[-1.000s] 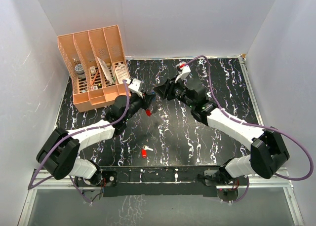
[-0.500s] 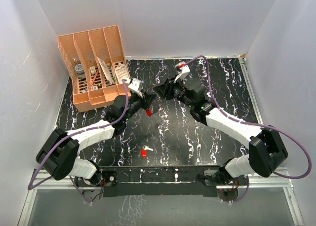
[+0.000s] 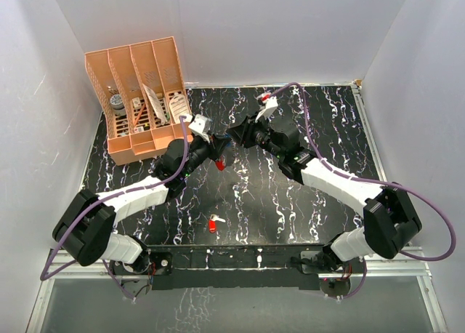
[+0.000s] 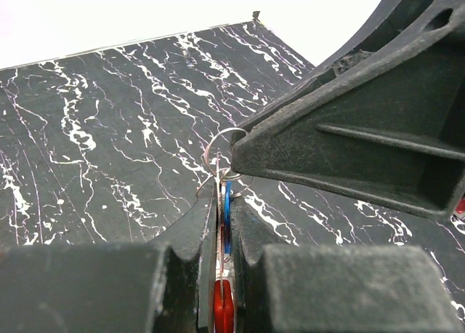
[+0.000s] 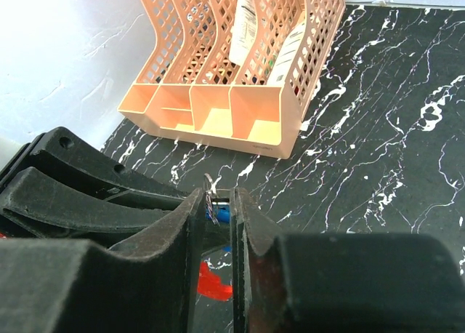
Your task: Put the keys on the keyring
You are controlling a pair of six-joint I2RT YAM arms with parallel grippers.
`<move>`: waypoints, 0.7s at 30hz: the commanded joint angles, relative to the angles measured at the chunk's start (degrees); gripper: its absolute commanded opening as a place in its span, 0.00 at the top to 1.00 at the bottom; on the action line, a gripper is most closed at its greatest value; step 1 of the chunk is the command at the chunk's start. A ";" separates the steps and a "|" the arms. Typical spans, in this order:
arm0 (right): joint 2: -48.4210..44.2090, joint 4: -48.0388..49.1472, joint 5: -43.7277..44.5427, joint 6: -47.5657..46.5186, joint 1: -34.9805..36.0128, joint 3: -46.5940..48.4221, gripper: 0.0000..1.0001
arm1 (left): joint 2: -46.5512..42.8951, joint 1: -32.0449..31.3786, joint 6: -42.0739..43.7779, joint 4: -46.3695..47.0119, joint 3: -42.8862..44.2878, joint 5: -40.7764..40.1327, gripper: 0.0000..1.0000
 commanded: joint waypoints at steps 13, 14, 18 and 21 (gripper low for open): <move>-1.59 -5.25 1.87 -5.91 -0.26 6.13 1.00 | -1.42 -0.19 3.86 -2.56 2.56 1.59 1.00; -1.44 -7.92 1.92 -6.89 -0.29 7.72 1.00 | -1.26 -0.19 4.78 -3.30 2.59 1.14 1.00; -1.19 -16.15 2.53 -11.57 -0.27 13.48 1.00 | -0.64 -0.19 7.76 -4.44 2.59 0.15 1.00; -0.01 -22.77 2.79 -14.52 -0.39 18.80 1.00 | -0.50 -0.19 9.36 -5.06 3.01 0.35 1.00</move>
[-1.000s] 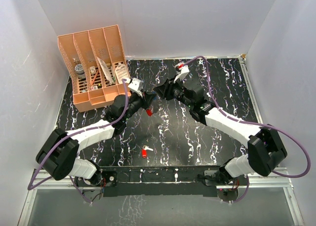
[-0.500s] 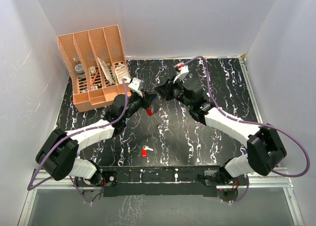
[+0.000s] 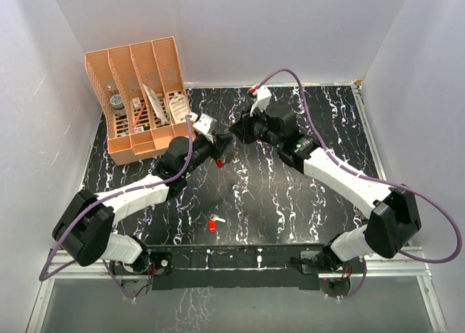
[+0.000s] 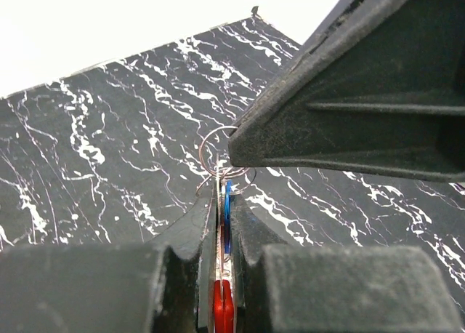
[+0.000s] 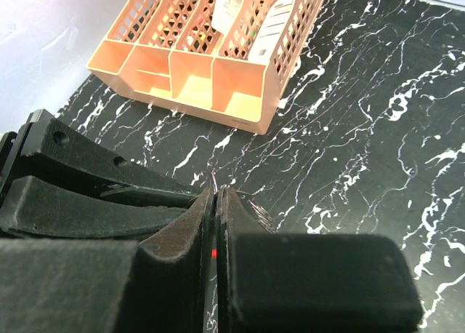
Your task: Put the keys on the keyring
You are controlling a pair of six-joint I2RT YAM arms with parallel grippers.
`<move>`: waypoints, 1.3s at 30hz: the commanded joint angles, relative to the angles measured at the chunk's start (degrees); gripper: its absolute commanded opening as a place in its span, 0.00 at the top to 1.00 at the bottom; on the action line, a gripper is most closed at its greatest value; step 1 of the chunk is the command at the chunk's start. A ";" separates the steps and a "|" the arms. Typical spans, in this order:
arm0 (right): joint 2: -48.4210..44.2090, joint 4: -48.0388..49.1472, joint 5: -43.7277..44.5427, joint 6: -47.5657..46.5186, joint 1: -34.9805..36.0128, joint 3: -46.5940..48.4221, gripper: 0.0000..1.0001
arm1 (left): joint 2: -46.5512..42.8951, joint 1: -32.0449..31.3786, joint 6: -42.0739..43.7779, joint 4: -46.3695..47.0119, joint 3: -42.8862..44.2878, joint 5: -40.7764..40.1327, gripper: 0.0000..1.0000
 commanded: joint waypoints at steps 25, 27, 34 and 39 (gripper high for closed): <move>3.09 -18.53 7.86 -19.71 -0.78 18.78 1.00 | 8.10 -0.08 10.52 -6.31 6.22 3.55 1.00; 3.01 -19.16 7.72 -20.55 -0.77 19.08 1.00 | 9.43 -0.08 12.00 -7.11 7.44 2.77 1.00; 3.89 -22.81 8.02 -22.24 -0.75 21.06 1.00 | 12.71 -0.08 16.79 -7.79 9.89 0.15 1.00; 5.35 -26.39 8.49 -22.37 -0.86 24.23 1.00 | 13.45 -0.07 19.47 -5.17 9.61 -2.66 0.98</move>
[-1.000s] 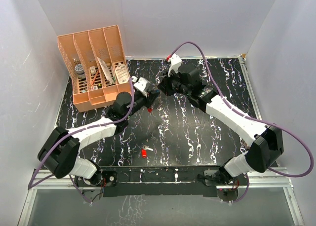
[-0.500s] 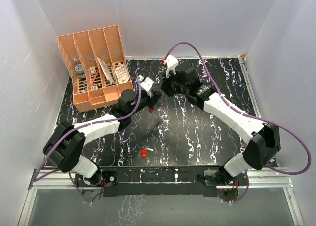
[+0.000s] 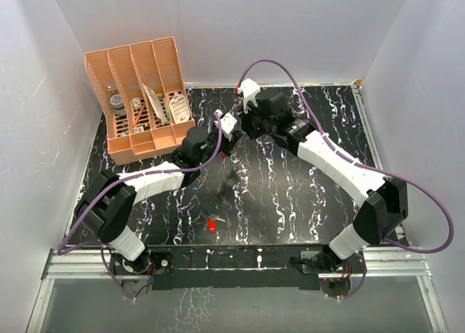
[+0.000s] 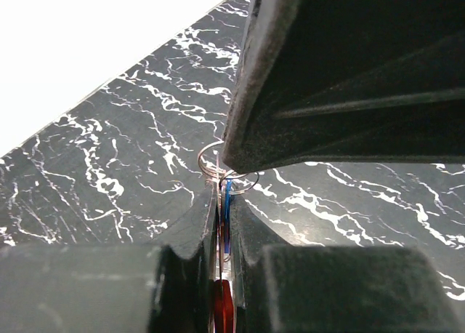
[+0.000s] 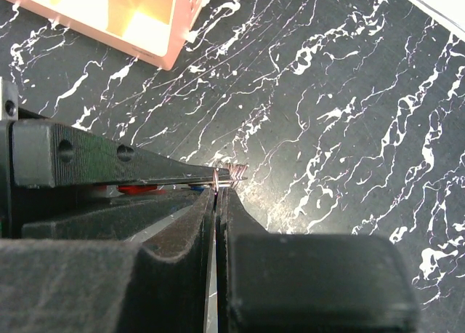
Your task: Put the keys on the keyring
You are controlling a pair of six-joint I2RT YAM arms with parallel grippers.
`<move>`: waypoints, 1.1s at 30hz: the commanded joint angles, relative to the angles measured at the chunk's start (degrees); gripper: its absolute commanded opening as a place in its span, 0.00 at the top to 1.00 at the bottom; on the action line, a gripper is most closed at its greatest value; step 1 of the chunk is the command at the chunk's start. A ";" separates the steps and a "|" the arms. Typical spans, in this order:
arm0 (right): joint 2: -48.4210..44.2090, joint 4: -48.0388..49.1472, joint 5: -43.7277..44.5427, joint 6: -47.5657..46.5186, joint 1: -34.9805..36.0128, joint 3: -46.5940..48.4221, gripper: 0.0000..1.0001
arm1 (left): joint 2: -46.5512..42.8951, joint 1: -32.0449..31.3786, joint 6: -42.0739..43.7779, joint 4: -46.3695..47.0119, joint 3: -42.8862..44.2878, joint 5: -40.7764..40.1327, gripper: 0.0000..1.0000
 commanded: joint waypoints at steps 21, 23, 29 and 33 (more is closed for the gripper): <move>7.31 -13.52 -0.93 1.74 -0.38 21.25 1.00 | 1.90 1.04 12.06 8.54 -5.53 -11.48 0.87; 7.77 -14.49 -1.30 1.75 -0.39 21.72 1.00 | 1.99 1.03 12.04 9.15 -5.63 -11.84 0.87; 7.65 -14.54 -1.61 1.86 -0.38 21.10 1.00 | 2.22 1.04 11.25 10.97 -5.96 -12.17 0.87; 8.07 -15.76 -1.66 1.77 -0.36 21.47 1.00 | 1.65 1.02 10.51 13.61 -6.79 -12.45 0.97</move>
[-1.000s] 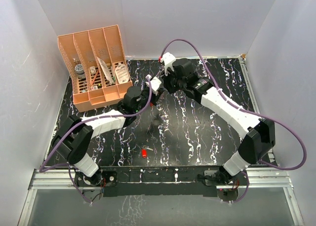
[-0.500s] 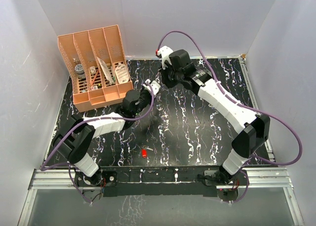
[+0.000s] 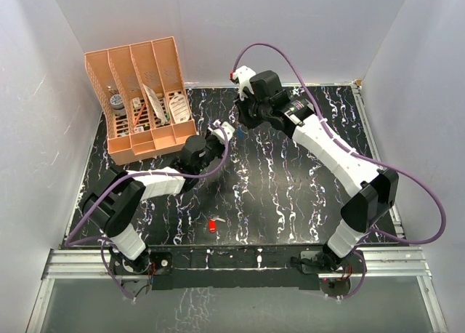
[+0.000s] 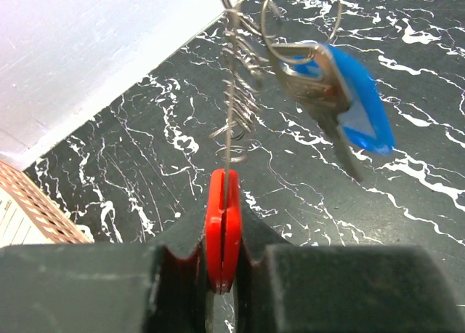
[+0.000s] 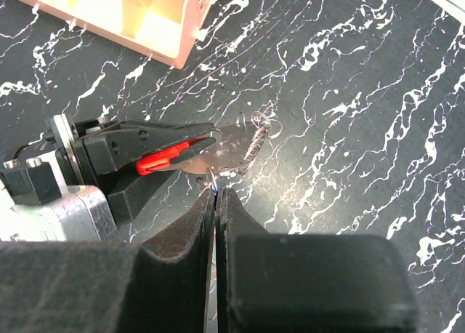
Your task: Put the keys on the keyring
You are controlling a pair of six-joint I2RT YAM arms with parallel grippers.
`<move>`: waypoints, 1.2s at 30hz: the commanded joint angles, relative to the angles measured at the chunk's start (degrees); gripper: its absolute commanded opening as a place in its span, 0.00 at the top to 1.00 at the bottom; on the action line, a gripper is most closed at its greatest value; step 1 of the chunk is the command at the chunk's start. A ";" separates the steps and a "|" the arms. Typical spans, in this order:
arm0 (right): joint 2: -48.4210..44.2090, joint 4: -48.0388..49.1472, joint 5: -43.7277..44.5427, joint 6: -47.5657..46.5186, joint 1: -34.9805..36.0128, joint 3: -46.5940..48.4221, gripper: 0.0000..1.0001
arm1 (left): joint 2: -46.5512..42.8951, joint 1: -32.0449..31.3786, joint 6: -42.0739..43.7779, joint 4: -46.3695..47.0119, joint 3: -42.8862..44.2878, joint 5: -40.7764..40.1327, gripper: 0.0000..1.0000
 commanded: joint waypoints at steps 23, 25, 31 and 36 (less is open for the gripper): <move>6.22 -10.57 -1.52 -0.89 -0.35 11.05 1.00 | -2.13 0.21 3.26 5.46 -1.44 -4.72 1.00; 6.69 -10.87 -1.63 -1.14 -0.37 11.92 1.00 | -2.45 0.21 2.47 5.42 -2.06 -4.03 1.00; 7.62 -10.85 -1.76 -0.88 -0.71 13.65 1.00 | -4.57 0.23 -1.73 4.42 -3.36 -2.45 0.80; 8.19 -10.83 -3.17 -0.35 -0.88 14.93 1.00 | -6.82 0.23 -6.10 3.99 -4.19 0.28 0.74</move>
